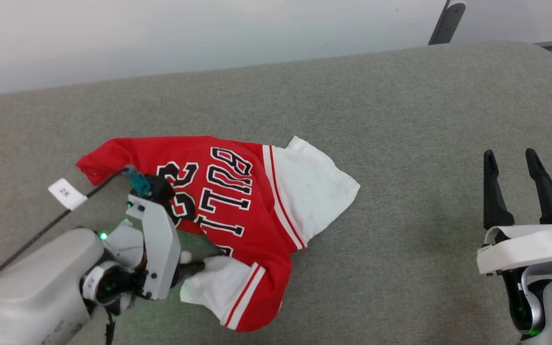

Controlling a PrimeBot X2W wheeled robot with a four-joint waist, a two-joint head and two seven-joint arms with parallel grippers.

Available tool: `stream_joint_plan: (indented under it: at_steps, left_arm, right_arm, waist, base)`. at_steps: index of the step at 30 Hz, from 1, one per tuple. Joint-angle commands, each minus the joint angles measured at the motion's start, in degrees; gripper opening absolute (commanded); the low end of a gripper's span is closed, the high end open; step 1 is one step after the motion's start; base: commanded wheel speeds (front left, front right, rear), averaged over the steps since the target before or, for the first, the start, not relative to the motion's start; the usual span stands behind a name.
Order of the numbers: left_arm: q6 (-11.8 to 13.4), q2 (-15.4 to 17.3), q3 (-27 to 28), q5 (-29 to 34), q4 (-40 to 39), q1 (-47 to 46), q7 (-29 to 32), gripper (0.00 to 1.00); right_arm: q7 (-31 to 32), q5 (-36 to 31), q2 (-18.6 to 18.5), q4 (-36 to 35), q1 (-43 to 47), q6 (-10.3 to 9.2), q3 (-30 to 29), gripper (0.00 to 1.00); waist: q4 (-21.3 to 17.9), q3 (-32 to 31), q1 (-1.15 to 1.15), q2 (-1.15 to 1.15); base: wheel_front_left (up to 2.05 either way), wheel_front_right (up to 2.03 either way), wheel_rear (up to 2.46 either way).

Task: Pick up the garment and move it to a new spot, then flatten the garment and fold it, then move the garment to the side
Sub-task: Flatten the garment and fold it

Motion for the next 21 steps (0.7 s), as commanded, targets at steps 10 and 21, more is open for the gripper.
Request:
stream_joint_plan:
  at_steps: [10, 21]
  left_arm:
    - [0.44, -0.82, -0.98, -3.52, 1.61, 2.40, 4.16, 0.00]
    - [0.63, 3.13, -0.11, -0.60, 1.11, 1.05, 1.73, 0.00]
  right_arm:
    - [-0.06, -0.06, -0.28, -0.14, -0.65, -0.11, -0.35, 1.00]
    - [0.48, -0.50, -0.33, -0.99, 1.24, -0.10, -0.89, 1.00]
  waist:
    - [0.77, 0.00, 0.00, 0.00]
    - [2.79, -1.47, 0.00, 0.00]
  base:
    - [0.00, 0.00, 0.00]
    - [0.00, 0.00, 0.00]
